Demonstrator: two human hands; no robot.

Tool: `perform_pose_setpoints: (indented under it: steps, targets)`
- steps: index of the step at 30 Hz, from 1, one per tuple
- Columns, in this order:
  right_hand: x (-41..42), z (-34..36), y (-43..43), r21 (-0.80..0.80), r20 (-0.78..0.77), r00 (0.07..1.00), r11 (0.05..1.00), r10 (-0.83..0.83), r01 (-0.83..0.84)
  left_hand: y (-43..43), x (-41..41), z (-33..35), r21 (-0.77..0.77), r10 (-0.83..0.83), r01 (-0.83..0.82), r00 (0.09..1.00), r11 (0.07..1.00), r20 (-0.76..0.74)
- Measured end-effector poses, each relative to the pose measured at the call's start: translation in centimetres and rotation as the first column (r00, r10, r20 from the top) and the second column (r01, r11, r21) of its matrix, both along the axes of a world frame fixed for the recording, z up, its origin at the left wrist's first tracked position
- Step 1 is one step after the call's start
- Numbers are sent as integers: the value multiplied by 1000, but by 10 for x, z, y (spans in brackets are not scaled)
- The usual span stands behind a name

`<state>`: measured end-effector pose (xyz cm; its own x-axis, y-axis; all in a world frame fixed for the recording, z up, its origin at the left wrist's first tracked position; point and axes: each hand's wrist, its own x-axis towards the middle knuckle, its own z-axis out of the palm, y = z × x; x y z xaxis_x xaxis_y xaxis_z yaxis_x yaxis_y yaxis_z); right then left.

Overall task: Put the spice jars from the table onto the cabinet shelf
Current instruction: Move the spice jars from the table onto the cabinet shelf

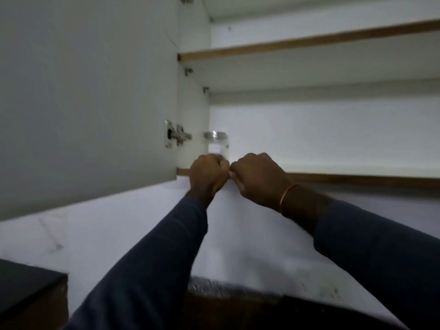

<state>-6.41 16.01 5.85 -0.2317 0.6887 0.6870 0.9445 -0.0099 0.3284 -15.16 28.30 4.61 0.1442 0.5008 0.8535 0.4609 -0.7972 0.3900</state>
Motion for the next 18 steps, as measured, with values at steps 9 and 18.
perform_pose_setpoints:
  steps: [9,18]
  targets:
    - [50,-293,-207,-344,-645,744,935,-174,-80,-214,23,-350,-499,-537,490,842,714,59]
    - [41,-490,-361,-532,-837,60,834,-544,146,-391,10,-512,-885,-590,372,794,280,147]
